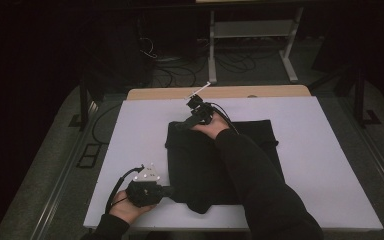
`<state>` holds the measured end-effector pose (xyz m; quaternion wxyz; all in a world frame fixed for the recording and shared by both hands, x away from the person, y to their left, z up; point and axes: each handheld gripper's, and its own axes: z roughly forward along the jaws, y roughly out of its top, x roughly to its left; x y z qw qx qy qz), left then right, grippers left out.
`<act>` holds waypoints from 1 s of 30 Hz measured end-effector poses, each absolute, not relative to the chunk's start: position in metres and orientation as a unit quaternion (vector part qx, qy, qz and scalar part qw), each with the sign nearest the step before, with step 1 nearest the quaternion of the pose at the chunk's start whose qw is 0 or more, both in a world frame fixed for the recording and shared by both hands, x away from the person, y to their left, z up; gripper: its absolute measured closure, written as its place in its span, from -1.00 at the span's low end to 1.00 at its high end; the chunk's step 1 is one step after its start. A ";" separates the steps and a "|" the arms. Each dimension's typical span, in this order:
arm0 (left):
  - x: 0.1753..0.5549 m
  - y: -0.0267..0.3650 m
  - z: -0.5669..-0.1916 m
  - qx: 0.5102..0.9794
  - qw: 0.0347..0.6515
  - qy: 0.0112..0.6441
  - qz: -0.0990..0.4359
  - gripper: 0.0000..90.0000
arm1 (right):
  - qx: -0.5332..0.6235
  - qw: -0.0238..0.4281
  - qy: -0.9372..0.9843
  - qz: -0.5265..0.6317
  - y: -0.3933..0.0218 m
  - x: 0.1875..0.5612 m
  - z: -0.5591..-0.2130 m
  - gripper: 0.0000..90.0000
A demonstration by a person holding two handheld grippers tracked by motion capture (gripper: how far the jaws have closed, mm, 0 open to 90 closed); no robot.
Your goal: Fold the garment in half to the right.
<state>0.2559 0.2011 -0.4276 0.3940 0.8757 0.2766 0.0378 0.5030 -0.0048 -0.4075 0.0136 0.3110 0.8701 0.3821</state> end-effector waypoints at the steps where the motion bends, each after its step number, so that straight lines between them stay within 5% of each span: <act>1: 0.256 0.201 -0.428 0.876 0.394 0.277 0.037 0.88 | 0.311 0.012 0.871 0.381 -0.003 0.503 -0.408 -0.97; 17: 0.257 0.200 -0.428 0.879 0.388 0.275 0.033 0.88 | 0.310 0.003 0.879 0.363 0.023 0.515 -0.426 -0.91; 30: 0.258 0.200 -0.428 0.880 0.388 0.274 0.029 0.88 | 0.312 0.004 0.884 0.348 0.044 0.524 -0.438 -0.63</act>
